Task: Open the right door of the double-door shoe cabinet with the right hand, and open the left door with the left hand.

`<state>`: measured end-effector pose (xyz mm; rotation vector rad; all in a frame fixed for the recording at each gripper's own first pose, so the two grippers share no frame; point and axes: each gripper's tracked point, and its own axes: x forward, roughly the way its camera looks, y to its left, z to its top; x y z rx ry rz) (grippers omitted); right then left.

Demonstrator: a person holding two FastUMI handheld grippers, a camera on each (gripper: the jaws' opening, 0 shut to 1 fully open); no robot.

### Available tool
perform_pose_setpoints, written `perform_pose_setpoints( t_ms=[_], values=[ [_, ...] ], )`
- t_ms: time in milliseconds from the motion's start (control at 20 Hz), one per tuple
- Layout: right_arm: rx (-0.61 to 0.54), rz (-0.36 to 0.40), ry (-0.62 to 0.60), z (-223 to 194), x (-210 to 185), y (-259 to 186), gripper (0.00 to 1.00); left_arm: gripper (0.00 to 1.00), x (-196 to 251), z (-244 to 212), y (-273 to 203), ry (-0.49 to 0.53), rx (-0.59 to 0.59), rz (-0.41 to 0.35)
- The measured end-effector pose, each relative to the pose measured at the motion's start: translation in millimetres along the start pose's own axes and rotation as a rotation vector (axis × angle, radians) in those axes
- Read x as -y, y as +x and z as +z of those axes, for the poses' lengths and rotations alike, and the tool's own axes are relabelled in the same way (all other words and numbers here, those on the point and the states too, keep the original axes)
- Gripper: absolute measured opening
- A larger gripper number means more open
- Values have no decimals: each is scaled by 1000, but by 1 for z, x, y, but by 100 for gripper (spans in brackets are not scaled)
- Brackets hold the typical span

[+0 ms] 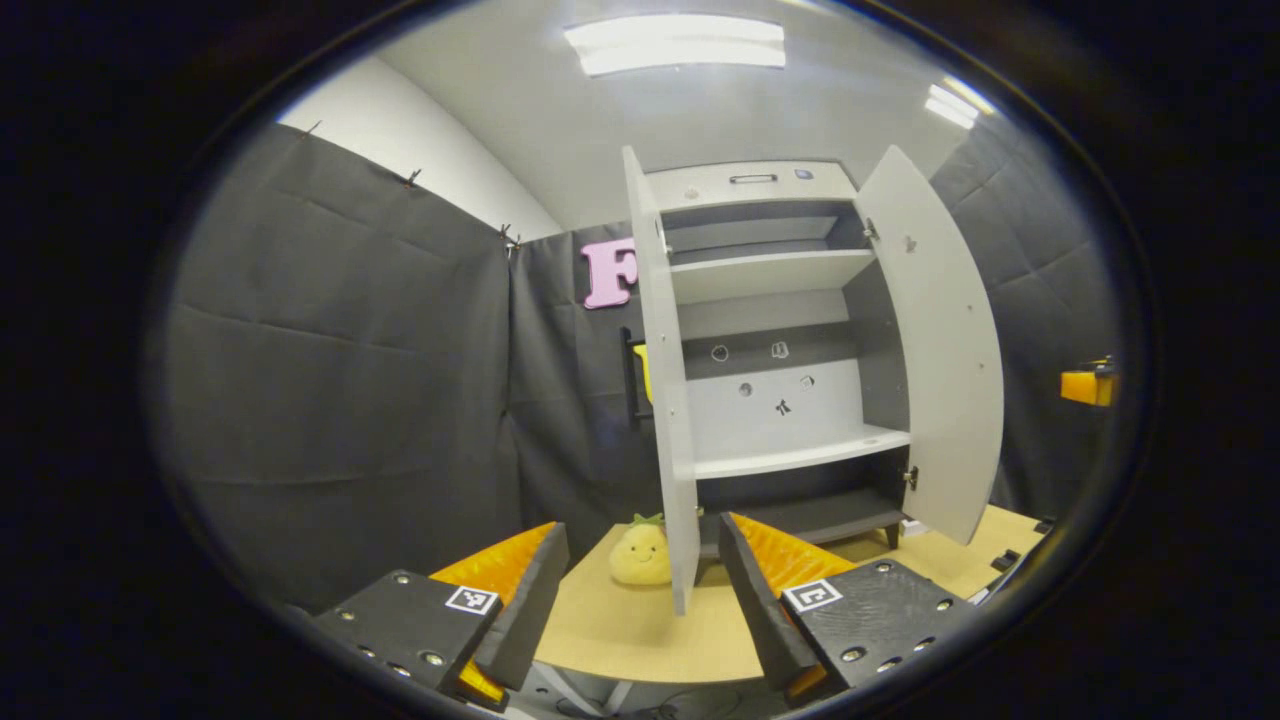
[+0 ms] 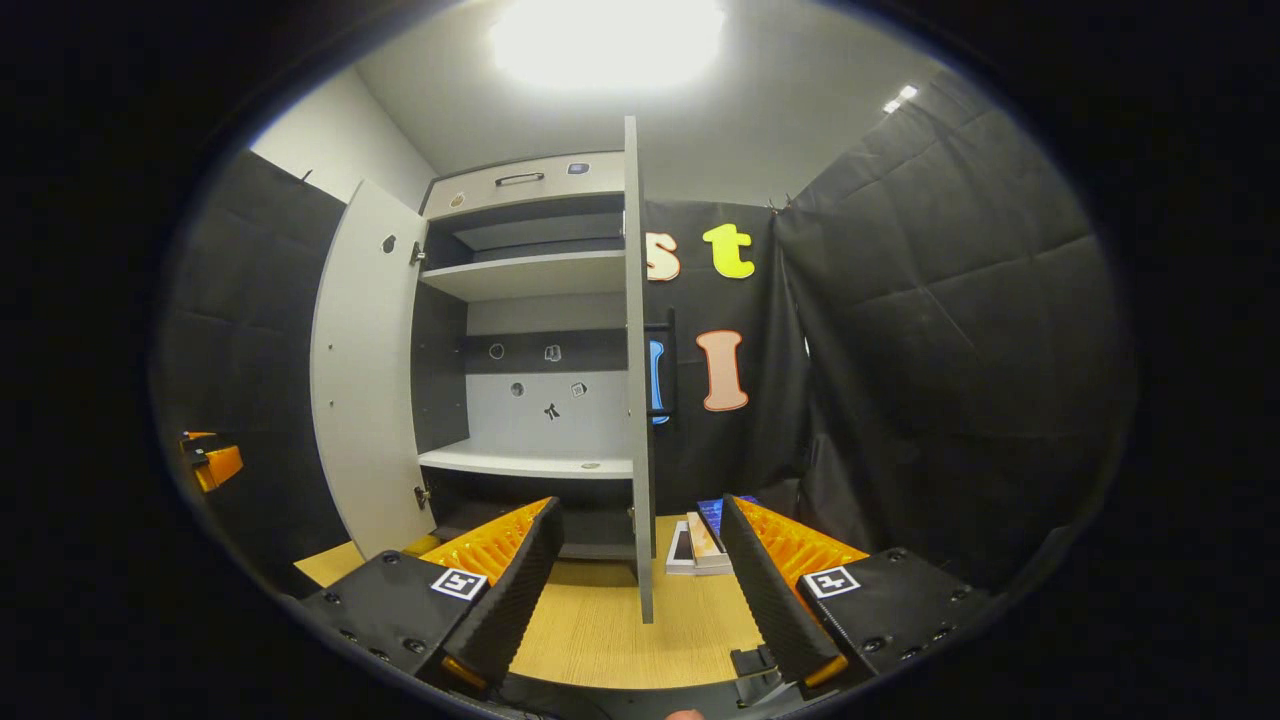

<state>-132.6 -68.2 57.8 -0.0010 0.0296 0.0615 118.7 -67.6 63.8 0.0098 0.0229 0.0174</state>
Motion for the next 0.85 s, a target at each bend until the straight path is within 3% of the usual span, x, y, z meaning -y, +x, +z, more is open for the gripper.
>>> perform_pose_setpoints(
  t_ms=[850],
  values=[
    [18,6,-3,9,-6,12,99,88,4,5,10,12,21,-18]
  ],
)
